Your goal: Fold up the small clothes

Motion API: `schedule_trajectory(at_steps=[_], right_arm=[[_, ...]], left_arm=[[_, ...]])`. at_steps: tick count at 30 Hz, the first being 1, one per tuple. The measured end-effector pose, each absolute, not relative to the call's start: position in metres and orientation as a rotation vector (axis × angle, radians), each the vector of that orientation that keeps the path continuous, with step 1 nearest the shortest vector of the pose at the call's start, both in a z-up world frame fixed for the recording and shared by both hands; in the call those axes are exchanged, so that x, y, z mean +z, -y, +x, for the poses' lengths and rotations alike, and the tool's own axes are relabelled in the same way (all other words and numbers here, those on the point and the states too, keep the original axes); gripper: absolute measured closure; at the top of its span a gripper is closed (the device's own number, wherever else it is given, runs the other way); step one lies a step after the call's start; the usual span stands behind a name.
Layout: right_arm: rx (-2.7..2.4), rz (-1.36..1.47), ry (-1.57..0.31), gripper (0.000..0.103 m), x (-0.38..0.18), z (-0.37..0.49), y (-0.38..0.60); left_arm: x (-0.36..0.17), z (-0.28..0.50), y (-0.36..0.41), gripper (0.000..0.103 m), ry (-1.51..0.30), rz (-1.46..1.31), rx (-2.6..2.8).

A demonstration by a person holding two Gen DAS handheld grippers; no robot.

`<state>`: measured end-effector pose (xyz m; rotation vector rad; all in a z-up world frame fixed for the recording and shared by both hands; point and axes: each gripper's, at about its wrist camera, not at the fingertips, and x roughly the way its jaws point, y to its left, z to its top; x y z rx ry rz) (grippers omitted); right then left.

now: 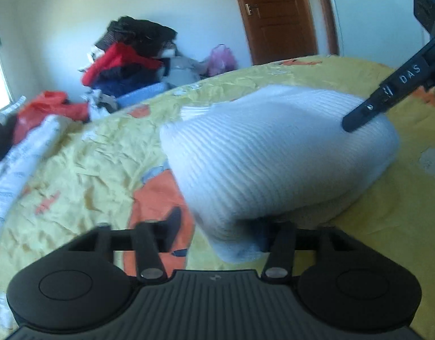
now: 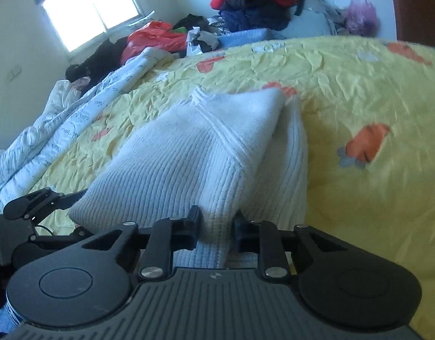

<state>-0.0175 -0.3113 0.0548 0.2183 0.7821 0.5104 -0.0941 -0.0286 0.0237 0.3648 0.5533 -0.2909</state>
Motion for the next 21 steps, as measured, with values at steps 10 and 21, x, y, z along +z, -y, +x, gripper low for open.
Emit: schedule_trajectory(at_steps=[10,21], right_arm=[[0.473,0.208,-0.793,0.074,0.042,-0.015,0.322],[0.431,0.361,-0.771,0.036,0.068,0.077,0.329]], left_arm=[[0.006,-0.105,0.041,0.074,-0.523,0.49,-0.251],[0.009,-0.106,0.045,0.072,-0.53,0.489,-0.233]])
